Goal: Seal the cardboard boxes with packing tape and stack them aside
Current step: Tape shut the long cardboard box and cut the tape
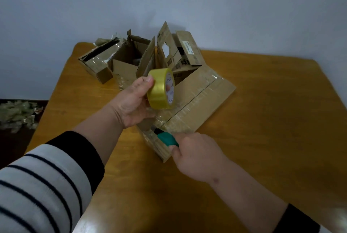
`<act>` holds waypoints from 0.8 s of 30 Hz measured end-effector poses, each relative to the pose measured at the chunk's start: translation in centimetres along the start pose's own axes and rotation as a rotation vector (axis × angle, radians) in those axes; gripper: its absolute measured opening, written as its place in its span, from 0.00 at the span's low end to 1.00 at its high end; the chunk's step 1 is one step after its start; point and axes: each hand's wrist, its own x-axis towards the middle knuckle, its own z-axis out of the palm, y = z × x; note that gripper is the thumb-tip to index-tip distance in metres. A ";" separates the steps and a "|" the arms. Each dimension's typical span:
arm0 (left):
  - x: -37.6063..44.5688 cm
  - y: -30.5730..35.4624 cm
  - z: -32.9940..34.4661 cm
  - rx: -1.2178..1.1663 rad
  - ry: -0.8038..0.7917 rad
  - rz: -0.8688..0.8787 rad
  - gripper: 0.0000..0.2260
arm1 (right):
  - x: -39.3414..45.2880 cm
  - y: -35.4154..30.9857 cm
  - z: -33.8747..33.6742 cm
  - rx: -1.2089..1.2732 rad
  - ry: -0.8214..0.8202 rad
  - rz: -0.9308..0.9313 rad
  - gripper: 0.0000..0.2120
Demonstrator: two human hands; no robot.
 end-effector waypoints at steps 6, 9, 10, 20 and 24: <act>-1.1 1.7 -1.9 -0.043 0.110 0.239 0.31 | -0.6 3.1 1.1 0.426 0.269 0.150 0.08; -2.4 2.4 -4.0 -0.047 0.174 0.328 0.30 | -0.5 5.6 3.0 0.586 0.469 0.436 0.14; -2.8 2.4 -4.8 -0.052 0.203 0.346 0.28 | -0.3 6.4 4.0 0.607 0.527 0.544 0.16; -5.1 -4.5 -11.4 -0.107 0.633 0.126 0.13 | -0.4 6.8 12.6 0.497 0.212 0.898 0.19; -5.3 -6.8 -12.6 -0.138 0.710 -0.013 0.12 | 0.0 6.0 13.6 0.367 0.113 0.823 0.20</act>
